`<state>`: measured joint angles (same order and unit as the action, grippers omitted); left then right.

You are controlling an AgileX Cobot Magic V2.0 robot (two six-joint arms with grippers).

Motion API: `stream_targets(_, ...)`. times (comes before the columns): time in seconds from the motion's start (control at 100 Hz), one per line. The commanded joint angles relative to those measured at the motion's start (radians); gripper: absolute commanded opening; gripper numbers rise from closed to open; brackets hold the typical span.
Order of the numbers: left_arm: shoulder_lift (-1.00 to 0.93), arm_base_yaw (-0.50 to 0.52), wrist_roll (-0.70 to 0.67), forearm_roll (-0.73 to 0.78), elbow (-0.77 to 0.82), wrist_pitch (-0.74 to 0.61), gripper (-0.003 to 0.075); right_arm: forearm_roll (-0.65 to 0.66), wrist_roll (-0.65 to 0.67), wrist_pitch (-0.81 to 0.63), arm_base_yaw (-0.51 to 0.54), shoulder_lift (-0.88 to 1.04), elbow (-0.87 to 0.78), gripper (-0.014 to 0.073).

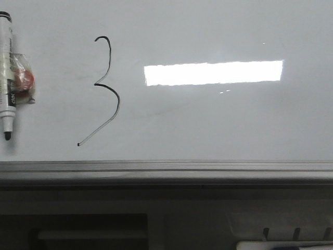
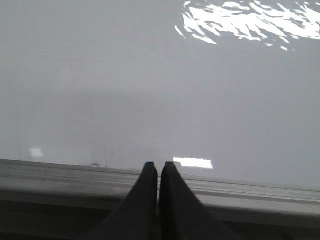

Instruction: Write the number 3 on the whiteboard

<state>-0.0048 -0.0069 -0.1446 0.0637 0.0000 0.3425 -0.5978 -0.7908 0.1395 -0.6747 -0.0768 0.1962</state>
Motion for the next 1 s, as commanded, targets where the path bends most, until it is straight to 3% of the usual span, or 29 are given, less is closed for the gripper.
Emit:
stream_targets(0.0, -0.023, -0.008, -0.008, -0.016, 0.011, -0.056, -0.002, -0.009, -0.003, -0.069, 0.005, -0.01, 0.025, -0.0048)
stream_targets(0.42, -0.023, -0.008, -0.008, -0.016, 0.011, -0.056, -0.002, 0.011, 0.013, -0.11, 0.005, -0.01, 0.015, -0.0048)
stream_targets(0.5, -0.023, -0.008, -0.008, -0.016, 0.011, -0.056, -0.002, 0.162, 0.149, -0.125, 0.005, -0.01, 0.015, -0.0048)
stream_targets(0.7, -0.023, -0.008, -0.008, -0.016, 0.011, -0.056, -0.002, 0.65, 0.679, -0.126, 0.027, -0.01, 0.015, -0.0048)
stream_targets(0.84, -0.023, -0.008, -0.008, -0.016, 0.011, -0.056, -0.002, 0.694, 0.726, -0.126, 0.118, -0.01, 0.015, -0.0048)
stream_targets(0.99, -0.023, -0.008, -0.008, -0.016, 0.011, -0.056, -0.002, 0.694, 0.726, -0.126, 0.309, -0.01, 0.015, -0.0048)
